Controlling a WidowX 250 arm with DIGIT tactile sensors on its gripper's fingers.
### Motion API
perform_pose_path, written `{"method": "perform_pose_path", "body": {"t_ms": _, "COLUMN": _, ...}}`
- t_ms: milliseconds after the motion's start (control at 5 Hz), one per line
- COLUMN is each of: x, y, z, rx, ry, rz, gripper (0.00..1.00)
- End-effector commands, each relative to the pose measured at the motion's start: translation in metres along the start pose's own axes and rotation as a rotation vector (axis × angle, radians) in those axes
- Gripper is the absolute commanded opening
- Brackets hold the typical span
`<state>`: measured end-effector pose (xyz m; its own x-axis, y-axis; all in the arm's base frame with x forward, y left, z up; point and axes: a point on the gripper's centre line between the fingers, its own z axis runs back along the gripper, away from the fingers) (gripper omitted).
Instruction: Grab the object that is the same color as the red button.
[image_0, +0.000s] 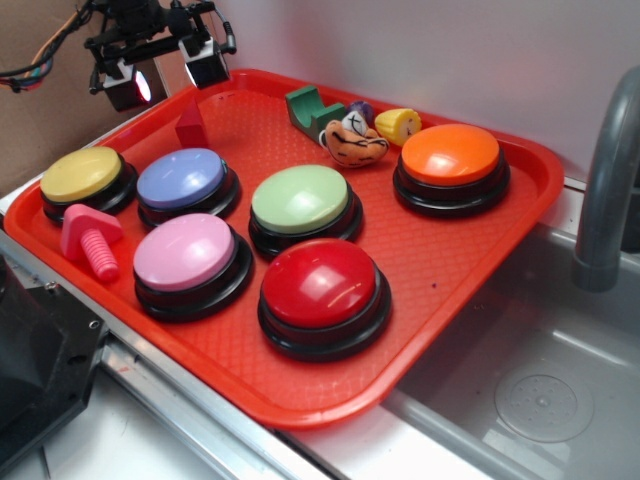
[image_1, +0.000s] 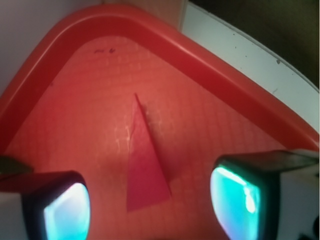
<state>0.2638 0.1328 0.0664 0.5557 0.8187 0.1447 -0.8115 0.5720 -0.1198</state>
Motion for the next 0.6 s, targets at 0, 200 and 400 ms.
{"method": "perform_pose_path", "body": {"t_ms": 0, "x": 0.003, "y": 0.006, "z": -0.012, "rx": -0.074, "ry": -0.017, "rz": -0.011, "gripper": 1.00}}
{"method": "perform_pose_path", "body": {"t_ms": 200, "x": -0.002, "y": 0.004, "z": -0.021, "rx": -0.099, "ry": -0.053, "rz": -0.043, "gripper": 1.00}}
{"method": "perform_pose_path", "body": {"t_ms": 400, "x": -0.004, "y": 0.006, "z": -0.034, "rx": -0.116, "ry": -0.046, "rz": -0.029, "gripper": 1.00}}
